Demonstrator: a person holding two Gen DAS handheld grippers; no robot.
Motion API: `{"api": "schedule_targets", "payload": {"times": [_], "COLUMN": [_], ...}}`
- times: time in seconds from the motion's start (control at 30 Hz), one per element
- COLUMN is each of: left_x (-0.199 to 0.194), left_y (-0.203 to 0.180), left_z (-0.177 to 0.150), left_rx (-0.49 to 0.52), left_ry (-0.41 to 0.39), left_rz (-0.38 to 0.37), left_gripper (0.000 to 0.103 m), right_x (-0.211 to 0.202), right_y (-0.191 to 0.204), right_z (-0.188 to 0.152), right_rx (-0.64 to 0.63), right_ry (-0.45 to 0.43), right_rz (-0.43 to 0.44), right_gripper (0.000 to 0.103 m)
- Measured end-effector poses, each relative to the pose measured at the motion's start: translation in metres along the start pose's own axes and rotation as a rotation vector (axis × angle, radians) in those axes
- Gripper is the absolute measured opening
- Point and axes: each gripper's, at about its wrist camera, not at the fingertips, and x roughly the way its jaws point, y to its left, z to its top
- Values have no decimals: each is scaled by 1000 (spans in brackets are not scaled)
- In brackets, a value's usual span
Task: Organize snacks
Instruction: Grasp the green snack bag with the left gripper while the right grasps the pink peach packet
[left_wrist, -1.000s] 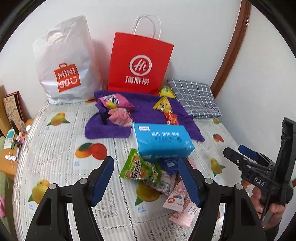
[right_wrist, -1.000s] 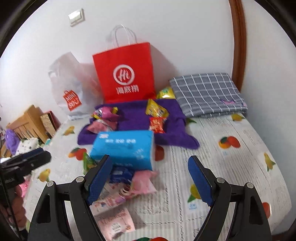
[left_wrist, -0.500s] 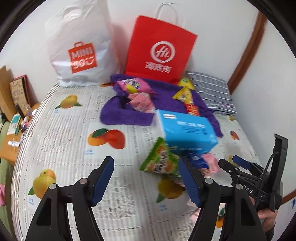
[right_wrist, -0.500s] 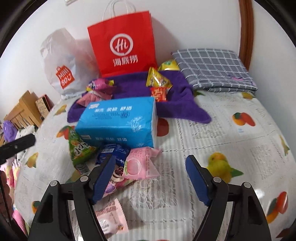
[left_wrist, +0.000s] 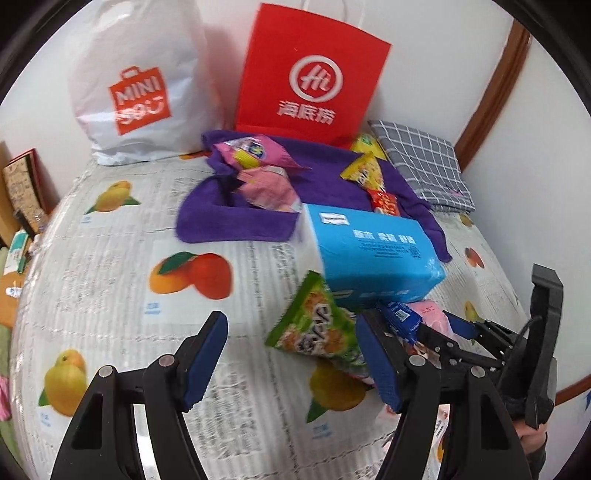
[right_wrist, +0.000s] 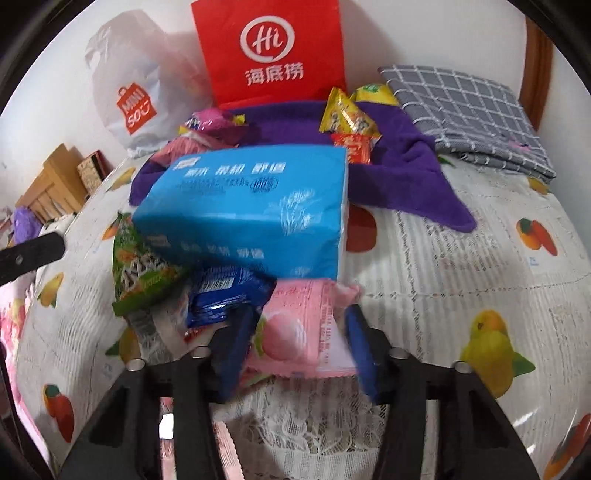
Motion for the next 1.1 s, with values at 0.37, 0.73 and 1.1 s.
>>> {"api": "schedule_targets", "payload": {"times": [0.37, 0.73, 1.1], "left_x": [42, 53, 22], "left_y": [-12, -19, -14], "left_z": [3, -2, -13], "left_rx": [-15, 33, 42], "left_ry": [72, 85, 61], "left_rz": [-1, -12, -61], "left_gripper": [70, 55, 35], "right_x": [-15, -8, -30], "right_y": [-25, -26, -10], "right_z": [-16, -23, -28], "right_rx": [10, -11, -39], "right_ry": [-19, -28, -57], "right_rz": [-40, -64, -78], "right_gripper": [48, 47, 44]}}
